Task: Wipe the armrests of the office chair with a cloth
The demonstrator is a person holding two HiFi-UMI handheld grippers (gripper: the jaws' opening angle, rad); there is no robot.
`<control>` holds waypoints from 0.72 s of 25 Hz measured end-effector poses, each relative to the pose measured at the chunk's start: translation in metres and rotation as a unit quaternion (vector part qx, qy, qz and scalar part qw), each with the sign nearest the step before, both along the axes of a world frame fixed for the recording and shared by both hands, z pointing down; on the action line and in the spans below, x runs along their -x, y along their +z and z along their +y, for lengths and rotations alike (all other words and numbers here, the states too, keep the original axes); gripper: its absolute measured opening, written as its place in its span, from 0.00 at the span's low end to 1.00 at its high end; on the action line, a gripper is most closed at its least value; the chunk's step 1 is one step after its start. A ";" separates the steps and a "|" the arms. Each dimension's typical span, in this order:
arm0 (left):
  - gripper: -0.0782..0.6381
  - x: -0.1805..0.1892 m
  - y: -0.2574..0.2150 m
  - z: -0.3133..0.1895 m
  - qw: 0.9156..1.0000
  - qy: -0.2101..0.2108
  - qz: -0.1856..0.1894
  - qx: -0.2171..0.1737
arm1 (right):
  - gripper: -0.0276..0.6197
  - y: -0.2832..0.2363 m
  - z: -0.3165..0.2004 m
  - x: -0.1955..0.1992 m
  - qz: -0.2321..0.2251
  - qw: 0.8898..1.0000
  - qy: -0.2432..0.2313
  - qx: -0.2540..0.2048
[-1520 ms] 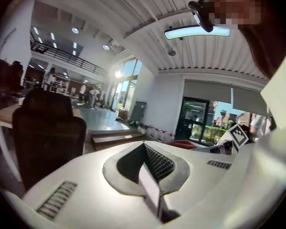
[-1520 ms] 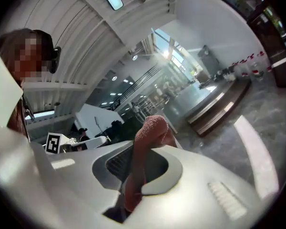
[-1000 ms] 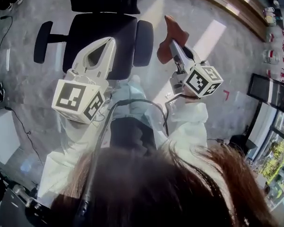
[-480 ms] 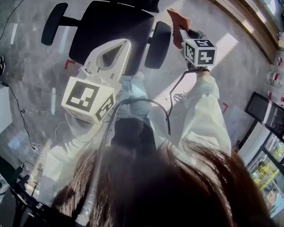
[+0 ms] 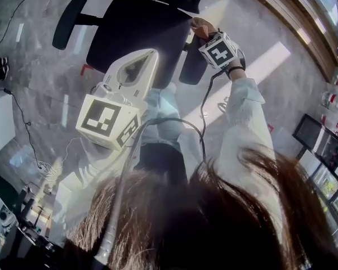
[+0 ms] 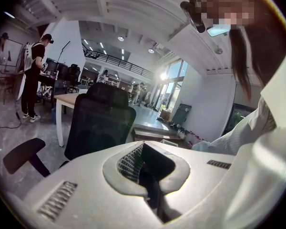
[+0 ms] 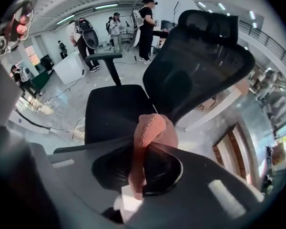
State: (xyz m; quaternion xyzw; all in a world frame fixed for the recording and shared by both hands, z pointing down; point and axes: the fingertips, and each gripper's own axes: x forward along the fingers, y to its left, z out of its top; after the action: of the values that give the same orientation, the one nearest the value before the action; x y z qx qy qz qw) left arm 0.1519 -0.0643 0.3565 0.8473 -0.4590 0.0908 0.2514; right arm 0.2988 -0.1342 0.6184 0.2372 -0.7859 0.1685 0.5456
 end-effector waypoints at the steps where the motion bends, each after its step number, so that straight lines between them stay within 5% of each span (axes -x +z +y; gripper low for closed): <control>1: 0.11 -0.001 0.001 0.002 1.000 0.001 0.000 0.001 | 0.08 0.003 0.010 0.001 0.007 1.000 -0.009 0.015; 18: 0.11 -0.011 -0.020 0.017 1.000 0.024 0.010 -0.018 | 0.08 -0.024 0.168 0.038 -0.052 0.992 -0.046 0.105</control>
State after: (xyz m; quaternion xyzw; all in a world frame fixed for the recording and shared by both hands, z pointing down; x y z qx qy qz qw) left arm 0.1626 -0.0473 0.3366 0.8633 -0.4375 0.0804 0.2385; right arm 0.2612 0.0336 0.5944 0.1333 -0.8013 0.2371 0.5329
